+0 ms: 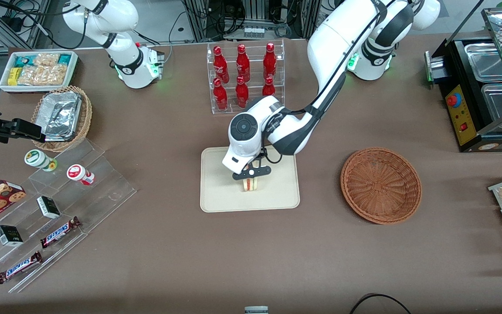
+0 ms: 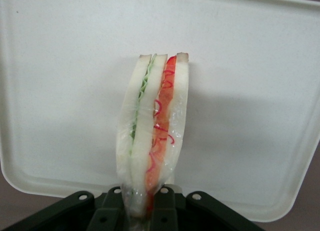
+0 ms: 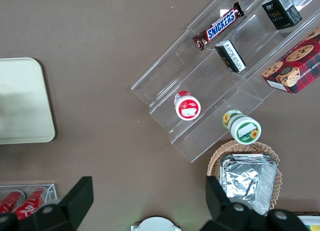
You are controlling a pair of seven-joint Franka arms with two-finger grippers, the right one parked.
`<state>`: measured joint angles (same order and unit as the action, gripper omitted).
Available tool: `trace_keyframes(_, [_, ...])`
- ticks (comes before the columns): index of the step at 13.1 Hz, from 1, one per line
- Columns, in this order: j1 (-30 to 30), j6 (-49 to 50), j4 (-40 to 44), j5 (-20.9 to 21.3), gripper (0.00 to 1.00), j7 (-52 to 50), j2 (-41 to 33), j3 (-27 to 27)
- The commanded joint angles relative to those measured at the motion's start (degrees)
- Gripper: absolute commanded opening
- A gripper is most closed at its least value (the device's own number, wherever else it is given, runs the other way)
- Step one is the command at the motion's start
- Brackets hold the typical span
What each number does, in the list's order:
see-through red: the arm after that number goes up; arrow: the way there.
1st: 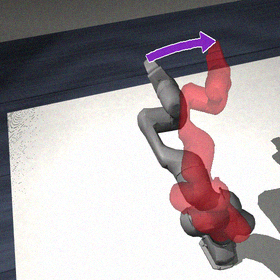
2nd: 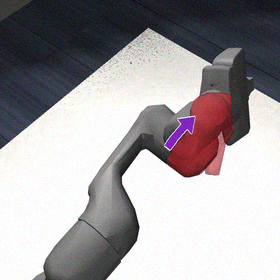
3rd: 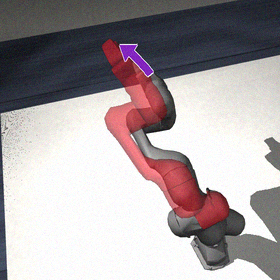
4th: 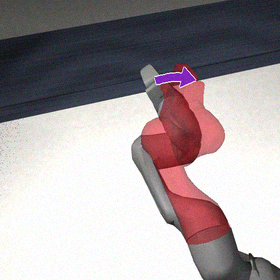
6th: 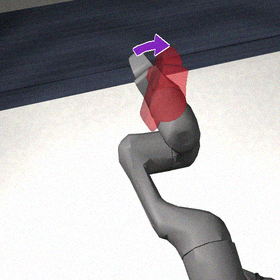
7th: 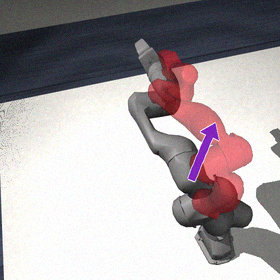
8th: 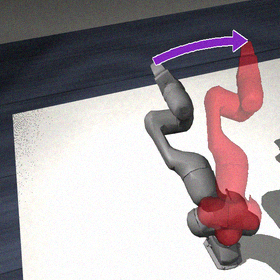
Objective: Place sandwich from basket to tray
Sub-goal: 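Lower the sandwich onto the tray and open the left gripper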
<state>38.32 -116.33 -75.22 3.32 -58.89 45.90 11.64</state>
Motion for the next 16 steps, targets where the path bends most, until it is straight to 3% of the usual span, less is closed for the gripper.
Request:
trace_keyframes(1, [0.9, 1.5, 3.9, 1.5, 0.0, -2.6, 2.3, -0.6])
trace_keyframes(5, [1.8, 1.1, 5.6, 4.1, 0.0, -7.3, 4.3, -0.6])
trace_keyframes(6, [1.8, 1.1, 6.1, 4.2, 0.03, -7.5, 4.5, -0.6])
trace_keyframes(7, [1.8, 1.1, 6.1, 4.1, 0.12, -7.6, 4.5, -0.6])
trace_keyframes(8, [1.8, 0.9, 6.2, 4.1, 0.28, -7.6, 4.8, -0.5])
trace_keyframes(9, [1.8, 0.8, 6.2, 4.1, 0.79, -7.6, 4.8, -0.5])
trace_keyframes(10, [1.8, 0.8, 6.2, 4.1, 1.0, -7.6, 4.7, -0.5])
trace_keyframes(16, [1.2, 2.7, 7.1, 3.2, 1.0, -7.3, 2.4, -0.3])
